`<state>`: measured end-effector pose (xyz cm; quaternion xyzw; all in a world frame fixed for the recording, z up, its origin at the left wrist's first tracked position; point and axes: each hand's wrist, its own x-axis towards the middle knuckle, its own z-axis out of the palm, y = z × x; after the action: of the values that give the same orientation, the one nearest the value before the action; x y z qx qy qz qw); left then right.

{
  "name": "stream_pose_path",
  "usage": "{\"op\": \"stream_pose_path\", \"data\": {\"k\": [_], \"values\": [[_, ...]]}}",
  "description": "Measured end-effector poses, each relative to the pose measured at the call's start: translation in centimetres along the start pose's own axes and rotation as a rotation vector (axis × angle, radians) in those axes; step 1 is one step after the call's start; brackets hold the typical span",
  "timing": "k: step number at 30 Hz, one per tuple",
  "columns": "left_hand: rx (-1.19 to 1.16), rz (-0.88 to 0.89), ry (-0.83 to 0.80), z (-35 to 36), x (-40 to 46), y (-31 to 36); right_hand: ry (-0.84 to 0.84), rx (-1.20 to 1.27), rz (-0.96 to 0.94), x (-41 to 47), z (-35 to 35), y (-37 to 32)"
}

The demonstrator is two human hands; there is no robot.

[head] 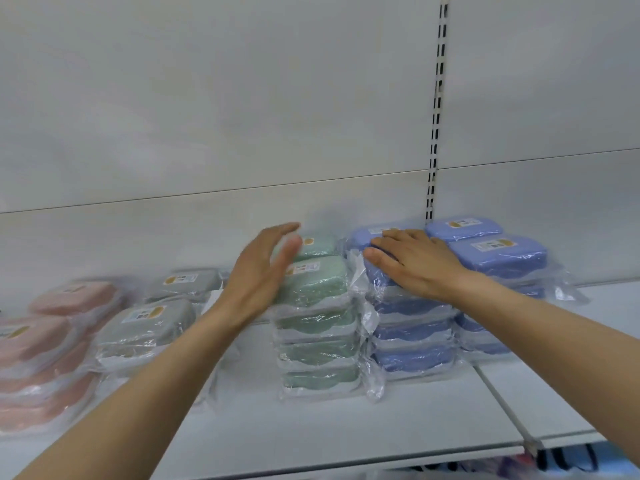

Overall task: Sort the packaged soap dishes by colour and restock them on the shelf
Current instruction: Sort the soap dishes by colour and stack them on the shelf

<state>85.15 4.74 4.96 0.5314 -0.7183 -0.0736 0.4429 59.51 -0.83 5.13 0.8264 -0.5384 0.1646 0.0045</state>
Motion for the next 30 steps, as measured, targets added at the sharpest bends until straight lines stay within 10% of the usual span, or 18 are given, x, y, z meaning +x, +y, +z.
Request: {"op": "stream_pose_path", "data": {"k": [6, 23, 30], "values": [[0.617, 0.36, -0.276, 2.1, -1.5, -1.0, 0.06, -0.012, -0.021, 0.0, 0.4, 0.2], [0.96, 0.276, -0.245, 2.6, -3.3, -0.2, 0.198, -0.08, -0.255, -1.2, -0.3, -0.6], [1.072, 0.175, -0.206, 4.9, -4.2, -0.6, 0.171, -0.497, -0.524, -1.8, 2.3, -3.2]]}}
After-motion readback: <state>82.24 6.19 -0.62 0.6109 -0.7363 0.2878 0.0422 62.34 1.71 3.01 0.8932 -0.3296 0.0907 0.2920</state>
